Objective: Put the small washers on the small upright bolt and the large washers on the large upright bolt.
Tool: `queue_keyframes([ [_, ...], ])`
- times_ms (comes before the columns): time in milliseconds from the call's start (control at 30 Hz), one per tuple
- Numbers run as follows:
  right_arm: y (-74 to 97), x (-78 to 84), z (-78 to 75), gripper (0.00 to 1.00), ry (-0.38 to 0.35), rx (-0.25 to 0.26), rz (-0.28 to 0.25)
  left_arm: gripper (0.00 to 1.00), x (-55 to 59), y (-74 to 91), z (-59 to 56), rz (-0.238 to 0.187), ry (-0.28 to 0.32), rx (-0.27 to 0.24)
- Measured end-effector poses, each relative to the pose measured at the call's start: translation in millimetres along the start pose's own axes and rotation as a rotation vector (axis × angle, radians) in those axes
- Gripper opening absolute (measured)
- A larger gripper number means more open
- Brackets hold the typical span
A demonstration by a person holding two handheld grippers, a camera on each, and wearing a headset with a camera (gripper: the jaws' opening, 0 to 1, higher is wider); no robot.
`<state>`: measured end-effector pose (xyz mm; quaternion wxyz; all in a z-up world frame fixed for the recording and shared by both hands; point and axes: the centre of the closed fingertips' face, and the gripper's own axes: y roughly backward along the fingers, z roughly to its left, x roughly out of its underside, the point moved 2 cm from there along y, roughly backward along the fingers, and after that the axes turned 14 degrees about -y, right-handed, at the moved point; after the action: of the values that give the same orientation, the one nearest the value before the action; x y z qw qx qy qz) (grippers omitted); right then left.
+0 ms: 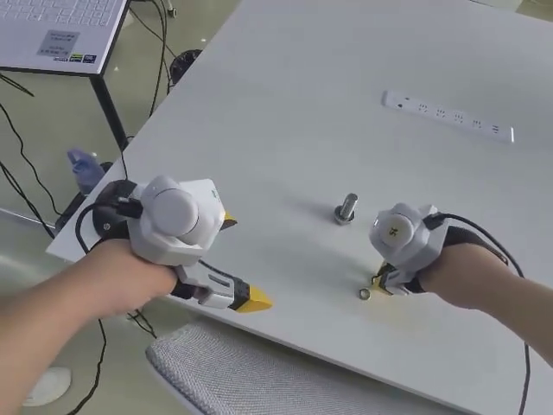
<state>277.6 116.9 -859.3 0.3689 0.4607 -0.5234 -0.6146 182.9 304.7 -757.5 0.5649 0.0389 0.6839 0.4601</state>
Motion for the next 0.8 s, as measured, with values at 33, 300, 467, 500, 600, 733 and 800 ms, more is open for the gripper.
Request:
queue_keyframes([
  [33,-0.2,-0.5,-0.1,0.11,0.002,0.002,0.007,0.80,-0.1,0.0,-0.2,0.001,0.000,0.000],
  [300,2.9,4.4,-7.0,0.12,-0.046,-0.006,-0.007,0.79,-3.3,0.5,-0.2,0.008,-0.008,0.003],
  [467,10.4,9.1,-15.2,0.12,-0.084,-0.010,-0.014,0.79,-4.1,-1.0,2.4,0.008,-0.011,0.002],
  [500,12.1,9.8,-17.1,0.12,-0.088,-0.009,-0.015,0.79,-4.0,-1.4,2.4,0.009,-0.014,0.003],
  [600,17.9,14.0,-23.0,0.12,-0.108,-0.010,-0.013,0.78,-4.9,-2.7,2.2,0.007,-0.014,0.006],
  [733,24.2,18.8,-28.6,0.12,-0.128,-0.010,-0.012,0.78,-5.1,-4.5,2.9,0.011,-0.018,0.010],
  [800,27.8,21.7,-31.7,0.12,-0.126,-0.001,-0.009,0.78,-5.5,-5.5,3.6,0.009,-0.018,0.010],
])
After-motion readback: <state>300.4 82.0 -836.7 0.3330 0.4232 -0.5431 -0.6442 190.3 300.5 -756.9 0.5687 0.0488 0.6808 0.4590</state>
